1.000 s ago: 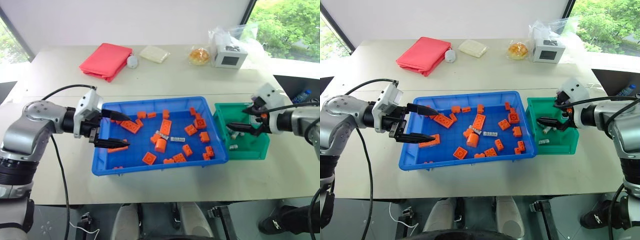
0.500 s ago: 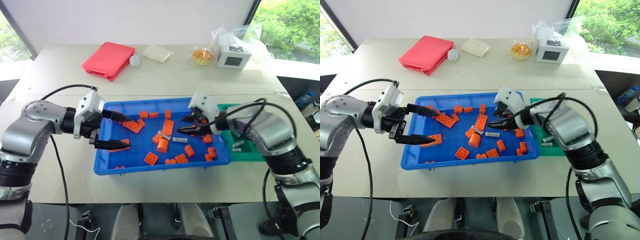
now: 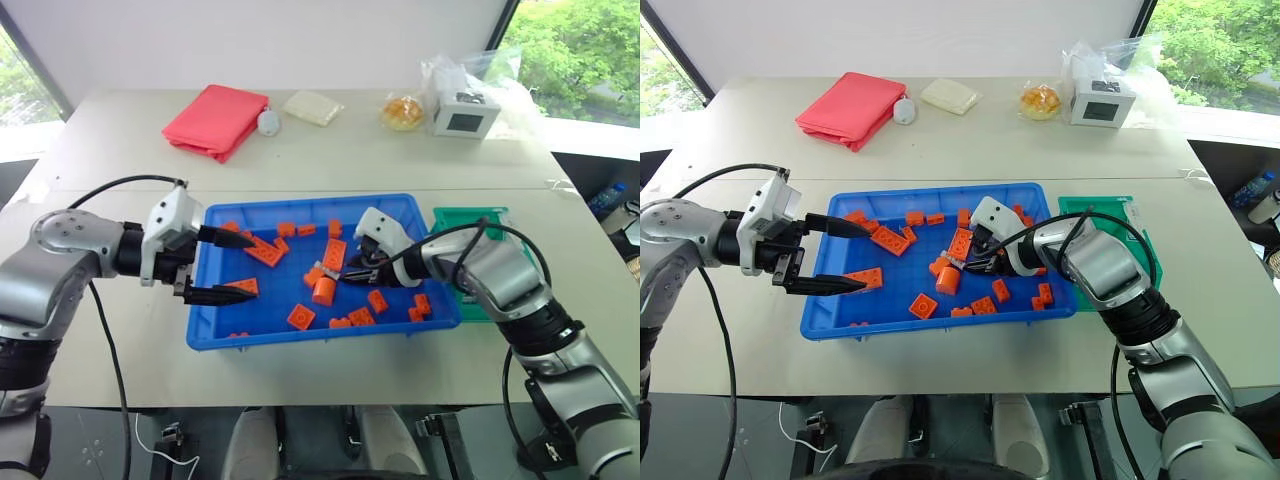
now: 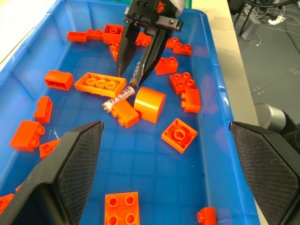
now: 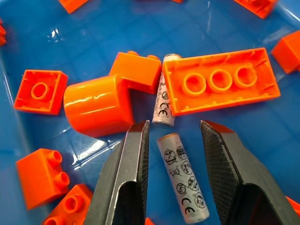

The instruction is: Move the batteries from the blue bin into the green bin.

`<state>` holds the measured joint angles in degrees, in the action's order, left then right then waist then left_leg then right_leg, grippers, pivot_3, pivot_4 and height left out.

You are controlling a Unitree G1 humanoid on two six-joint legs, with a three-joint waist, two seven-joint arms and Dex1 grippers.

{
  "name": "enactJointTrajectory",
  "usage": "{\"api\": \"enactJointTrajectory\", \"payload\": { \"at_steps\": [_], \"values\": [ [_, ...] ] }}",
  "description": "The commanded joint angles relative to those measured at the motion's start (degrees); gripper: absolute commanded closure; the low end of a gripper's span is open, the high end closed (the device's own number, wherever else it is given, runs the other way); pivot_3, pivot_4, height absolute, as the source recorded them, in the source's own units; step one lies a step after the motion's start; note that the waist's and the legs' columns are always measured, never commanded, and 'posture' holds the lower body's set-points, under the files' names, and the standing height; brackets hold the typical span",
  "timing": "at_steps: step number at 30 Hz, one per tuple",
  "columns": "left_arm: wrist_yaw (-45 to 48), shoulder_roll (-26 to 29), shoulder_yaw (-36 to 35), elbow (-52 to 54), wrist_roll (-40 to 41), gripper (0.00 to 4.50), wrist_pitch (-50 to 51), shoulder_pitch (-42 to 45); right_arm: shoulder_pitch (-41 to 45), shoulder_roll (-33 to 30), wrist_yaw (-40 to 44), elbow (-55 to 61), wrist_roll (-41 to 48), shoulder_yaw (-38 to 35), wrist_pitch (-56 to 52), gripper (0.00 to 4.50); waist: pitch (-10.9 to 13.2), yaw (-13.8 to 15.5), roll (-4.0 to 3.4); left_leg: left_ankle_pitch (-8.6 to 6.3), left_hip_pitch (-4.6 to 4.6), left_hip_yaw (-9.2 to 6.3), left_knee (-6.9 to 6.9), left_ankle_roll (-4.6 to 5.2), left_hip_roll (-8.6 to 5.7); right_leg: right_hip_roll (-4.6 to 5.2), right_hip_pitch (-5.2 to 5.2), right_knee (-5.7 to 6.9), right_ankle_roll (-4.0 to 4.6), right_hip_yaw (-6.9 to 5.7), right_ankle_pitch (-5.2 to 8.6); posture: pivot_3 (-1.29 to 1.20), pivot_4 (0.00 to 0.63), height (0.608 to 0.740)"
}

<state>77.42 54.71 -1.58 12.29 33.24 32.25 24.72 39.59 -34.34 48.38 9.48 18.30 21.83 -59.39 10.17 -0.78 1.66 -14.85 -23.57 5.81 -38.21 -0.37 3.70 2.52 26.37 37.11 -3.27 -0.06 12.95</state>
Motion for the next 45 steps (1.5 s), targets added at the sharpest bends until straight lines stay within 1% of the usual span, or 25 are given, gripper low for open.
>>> {"api": "enactJointTrajectory", "payload": {
  "at_steps": [1, 7, 13, 14, 15, 16, 17, 20, 23, 25, 27, 29, 31, 33, 35, 37, 40, 42, 43, 44, 45],
  "values": [
    [-0.19, 0.43, -1.9, 0.78, 0.56, 0.0, -0.71, 0.08, 0.18, 1.25, -0.8, 1.91, 0.72, -1.26, -0.75, 2.76, 0.0, -0.09, 0.0, 0.0, 0.0, 0.0, 0.0, 0.0, 0.0, -0.01, 0.0, 0.0, 0.0, 0.0, 0.0, 0.0, 0.15, 0.736],
    [-0.22, -0.18, -0.86, -0.91, -0.06, 0.0, -1.13, 2.45, -0.49, 4.1, -2.42, 0.55, -0.29, 0.44, -0.01, 2.76, 0.0, -0.04, 0.0, 0.0, 0.0, 0.0, 0.0, 0.0, 0.01, -0.02, 0.0, 0.0, -0.02, 0.0, -0.01, 0.0, 0.15, 0.736],
    [0.16, -0.45, 0.09, -2.24, -0.76, 0.0, -1.62, 4.11, 0.05, 6.84, -3.57, -3.89, -2.83, 2.53, 3.17, 2.76, -0.01, -0.05, 0.0, 0.0, 0.0, 0.01, 0.0, 0.0, 0.0, -0.01, 0.0, 0.0, -0.02, 0.0, -0.01, 0.0, 0.15, 0.736],
    [0.19, -0.51, 0.19, -2.39, -0.82, 0.0, -1.64, 4.33, 0.08, 7.17, -3.69, -4.59, -3.33, 2.86, 3.83, 3.3, -0.01, -0.07, 0.01, 0.0, 0.01, 0.0, 0.0, 0.0, 0.0, -0.02, -0.02, 0.0, -0.03, 0.0, -0.02, 0.0, 0.15, 0.736],
    [0.23, -0.55, 0.24, -2.47, -0.86, 0.0, -1.64, 4.46, 0.09, 7.38, -3.72, -5.03, -3.67, 3.02, 4.27, 3.61, -0.01, -0.08, 0.01, 0.0, 0.01, 0.0, 0.0, 0.0, 0.01, -0.02, -0.02, 0.0, -0.03, 0.0, -0.02, 0.0, 0.15, 0.736],
    [0.26, -0.6, 0.28, -2.55, -0.92, 0.0, -1.64, 4.56, 0.1, 7.48, -3.73, -5.36, -4.05, 3.21, 4.75, 4.12, -0.02, -0.09, 0.01, 0.0, 0.02, 0.01, 0.0, 0.0, 0.01, -0.02, -0.02, 0.0, -0.03, 0.0, -0.02, 0.0, 0.15, 0.736],
    [0.32, -0.66, 0.34, -2.72, -1.04, 0.0, -1.71, 4.73, 0.02, 7.45, -3.61, -5.41, -4.34, 3.34, 5.17, 4.45, -0.02, -0.09, 0.02, 0.0, 0.02, 0.0, 0.0, 0.0, 0.01, -0.02, -0.02, 0.01, -0.03, 0.0, -0.02, 0.0, 0.15, 0.736],
    [0.42, -0.88, 0.51, -3.13, -1.32, 0.0, -1.81, 5.19, -0.09, 6.95, -3.05, -3.61, -3.78, 2.13, 4.7, 4.45, -0.02, -0.07, 0.02, 0.0, 0.03, 0.0, 0.0, 0.0, 0.01, -0.02, -0.03, 0.01, -0.02, 0.0, -0.01, 0.0, 0.15, 0.736],
    [0.47, -1.29, 0.73, -3.48, -1.64, 0.0, -1.93, 5.5, 1.09, 5.14, -2.02, 1.16, -0.69, -2.17, 0.82, 4.45, -0.02, -0.02, 0.01, 0.0, 0.03, 0.01, 0.0, 0.0, 0.01, -0.01, -0.03, 0.01, -0.03, 0.0, -0.02, 0.0, 0.15, 0.736],
    [0.33, -1.69, 0.92, -3.53, -1.77, 0.0, -2.1, 5.41, 2.87, 2.34, -0.58, 4.05, 2.17, -6.55, -2.38, 4.45, -0.01, 0.1, 0.01, 0.0, 0.02, 0.0, 0.0, 0.0, 0.0, 0.0, -0.03, 0.01, -0.05, 0.0, -0.03, 0.0, 0.15, 0.736],
    [0.11, -2.18, 1.12, -3.51, -1.93, 0.0, -2.37, 5.11, 5.07, -1.08, -0.03, 4.86, 4.91, -12.75, -5.95, 4.45, -0.01, 0.13, 0.0, 0.0, 0.0, 0.01, -0.01, 0.0, 0.0, 0.01, -0.02, 0.0, -0.05, -0.01, -0.03, 0.0, 0.15, 0.736],
    [-0.2, -2.77, 1.33, -3.58, -2.06, 0.0, -2.64, 4.85, 6.39, -6.2, 0.73, 4.22, 6.59, -18.21, -8.68, 4.45, -0.01, 0.23, 0.01, 0.0, 0.0, 0.01, -0.01, 0.0, -0.02, 0.04, -0.03, -0.01, -0.04, -0.01, -0.02, 0.0, 0.15, 0.736],
    [-0.42, -3.26, 1.42, -3.81, -2.12, 0.0, -2.84, 4.62, 5.59, -13.24, 2.77, 3.51, 7.35, -22.1, -9.52, 4.45, -0.01, 0.51, 0.01, 0.0, 0.0, 0.0, -0.01, 0.0, -0.02, 0.05, -0.05, -0.04, 0.01, -0.02, 0.01, 0.0, 0.15, 0.736],
    [-0.32, -3.57, 1.46, -4.11, -2.24, 0.0, -3.13, 4.44, 2.88, -20.29, 4.65, 2.3, 6.82, -24.83, -7.98, 4.45, -0.02, 0.52, 0.03, -0.01, 0.0, 0.0, 0.03, 0.02, -0.04, 0.07, -0.04, -0.08, 0.07, -0.03, 0.05, 0.0, 0.15, 0.736],
    [-0.21, -4.02, 1.68, -4.69, -2.41, 0.0, -3.46, 4.68, -0.61, -25.44, 5.38, 0.06, 5.74, -27.17, -5.64, 4.45, -0.01, 0.35, 0.05, -0.02, -0.01, 0.0, 0.07, 0.03, -0.05, 0.07, -0.04, -0.1, 0.05, -0.03, 0.06, 0.0, 0.15, 0.736],
    [-0.25, -4.7, 2.05, -5.49, -2.49, 0.0, -3.58, 5.52, -4.31, -28.51, 5.25, -1.94, 5.0, -29.21, -3.9, 4.45, -0.01, 0.0, 0.04, -0.02, 0.01, 0.01, 0.06, 0.03, -0.05, 0.07, -0.04, -0.1, 0.04, -0.01, 0.07, 0.0, 0.15, 0.736],
    [-0.07, -5.87, 2.66, -6.65, -2.87, 0.0, -3.92, 7.15, -9.68, -29.62, 4.42, -2.0, 4.47, -30.75, -1.89, 4.45, -0.01, -0.39, 0.04, -0.02, 0.11, 0.05, 0.06, 0.03, -0.03, 0.04, -0.05, -0.04, 0.04, 0.05, 0.06, 0.0, 0.15, 0.736],
    [0.09, -6.71, 3.09, -7.47, -3.16, 0.0, -4.16, 8.26, -12.08, -28.77, 2.28, -2.27, 3.52, -30.98, -0.73, 3.4, -0.01, -0.46, 0.03, -0.02, 0.14, 0.02, 0.05, 0.03, -0.01, -0.02, -0.05, -0.01, -0.02, 0.05, 0.02, 0.0, 0.15, 0.736],
    [0.18, -7.02, 3.27, -7.79, -3.32, 0.0, -4.27, 8.65, -12.6, -28.41, 1.73, -2.25, 3.32, -30.88, -0.11, 3.02, -0.01, -0.45, 0.03, -0.02, 0.15, 0.02, 0.05, 0.03, -0.01, -0.02, -0.04, 0.01, -0.03, 0.06, 0.02, 0.0, 0.15, 0.736],
    [0.37, -7.23, 3.44, -8.02, -3.46, 0.0, -4.44, 8.93, -12.33, -28.1, 1.64, -1.99, 3.56, -30.59, 0.23, 2.44, -0.01, -0.45, 0.02, -0.02, 0.14, 0.01, 0.05, 0.03, -0.01, -0.04, -0.04, 0.01, -0.04, 0.06, 0.01, 0.0, 0.15, 0.736],
    [0.54, -7.39, 3.53, -8.16, -3.58, 0.0, -4.54, 9.11, -11.67, -27.76, 1.68, -1.72, 3.88, -30.32, 0.51, 2.02, -0.01, -0.43, 0.01, -0.02, 0.14, 0.02, 0.05, 0.03, -0.01, -0.04, -0.04, 0.01, -0.05, 0.07, 0.0, 0.0, 0.15, 0.736]
  ]
}}
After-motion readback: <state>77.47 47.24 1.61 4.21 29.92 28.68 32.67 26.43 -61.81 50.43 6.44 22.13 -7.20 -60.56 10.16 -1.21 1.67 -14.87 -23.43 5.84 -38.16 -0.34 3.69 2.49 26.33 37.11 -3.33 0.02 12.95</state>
